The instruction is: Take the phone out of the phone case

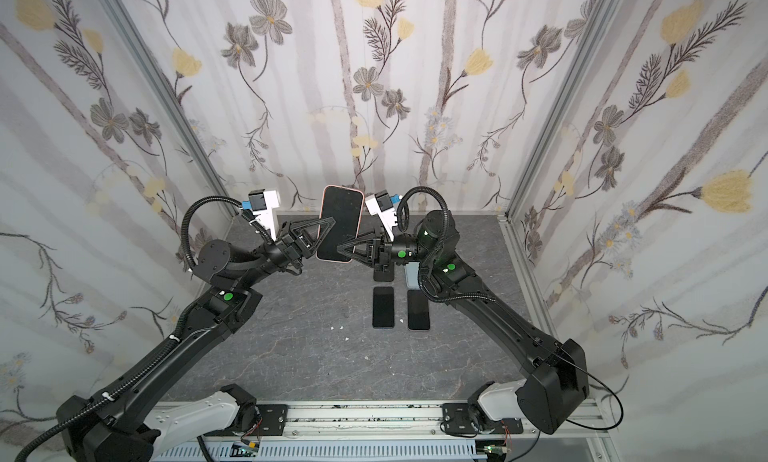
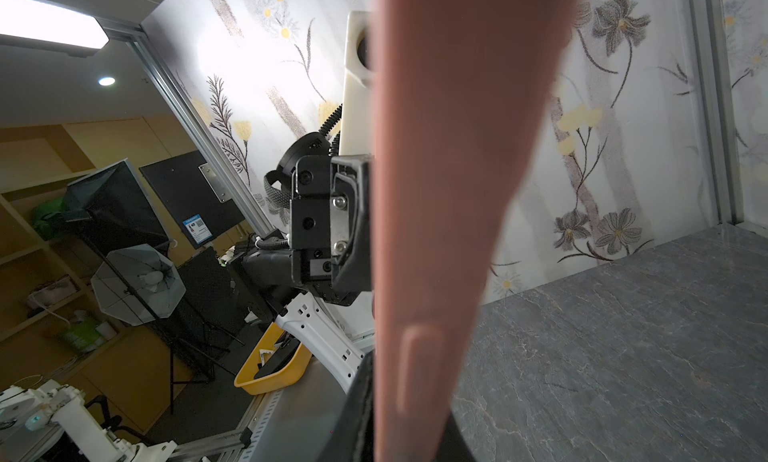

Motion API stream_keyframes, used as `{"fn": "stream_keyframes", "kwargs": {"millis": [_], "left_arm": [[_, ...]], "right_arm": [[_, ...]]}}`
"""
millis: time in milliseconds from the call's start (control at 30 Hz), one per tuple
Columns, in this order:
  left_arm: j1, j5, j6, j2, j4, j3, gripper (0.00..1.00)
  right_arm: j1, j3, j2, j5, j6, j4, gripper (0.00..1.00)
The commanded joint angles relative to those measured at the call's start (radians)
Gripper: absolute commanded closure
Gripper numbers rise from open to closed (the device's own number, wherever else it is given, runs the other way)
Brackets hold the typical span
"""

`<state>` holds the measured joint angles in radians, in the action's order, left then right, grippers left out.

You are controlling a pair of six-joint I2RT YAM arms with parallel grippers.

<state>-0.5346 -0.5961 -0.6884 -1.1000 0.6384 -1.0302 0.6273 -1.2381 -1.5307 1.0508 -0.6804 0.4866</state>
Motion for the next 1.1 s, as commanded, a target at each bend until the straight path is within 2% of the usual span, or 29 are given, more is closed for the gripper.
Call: {"fn": "stream_keyframes", "kwargs": {"millis": [0, 433, 533, 633, 700, 767, 900, 967, 1067], "left_arm": [[0.001, 0.031, 0.003, -0.003, 0.034, -0.005, 1.0], [0.003, 0.038, 0.013, -0.003, 0.035, 0.005, 1.0], [0.004, 0.048, 0.044, 0.002, 0.03, 0.008, 0.71], [0.003, 0.054, 0.169, 0.03, 0.013, 0.031, 0.47], [0.003, 0.108, 0.255, 0.058, -0.008, 0.053, 0.41], [0.001, 0.158, 0.355, 0.069, -0.09, 0.036, 0.4], [-0.029, 0.256, 0.557, 0.078, -0.205, -0.01, 0.4], [-0.056, 0.304, 0.643, 0.079, -0.228, -0.028, 0.42], [-0.1, 0.356, 0.764, 0.065, -0.281, -0.071, 0.46]], "right_arm": [[0.007, -0.014, -0.003, 0.052, 0.016, 0.02, 0.86], [0.009, -0.021, 0.011, 0.027, 0.068, -0.034, 1.0], [0.008, -0.02, 0.039, -0.019, 0.134, -0.087, 1.0], [0.0, -0.017, 0.078, -0.086, 0.218, -0.156, 1.0], [-0.005, -0.019, 0.106, -0.143, 0.297, -0.229, 1.0], [-0.012, -0.024, 0.133, -0.206, 0.383, -0.307, 1.0], [-0.014, -0.04, 0.166, -0.417, 0.608, -0.514, 1.0], [-0.013, -0.01, 0.186, -0.507, 0.673, -0.533, 1.0], [-0.013, -0.005, 0.197, -0.584, 0.724, -0.569, 1.0]]}}
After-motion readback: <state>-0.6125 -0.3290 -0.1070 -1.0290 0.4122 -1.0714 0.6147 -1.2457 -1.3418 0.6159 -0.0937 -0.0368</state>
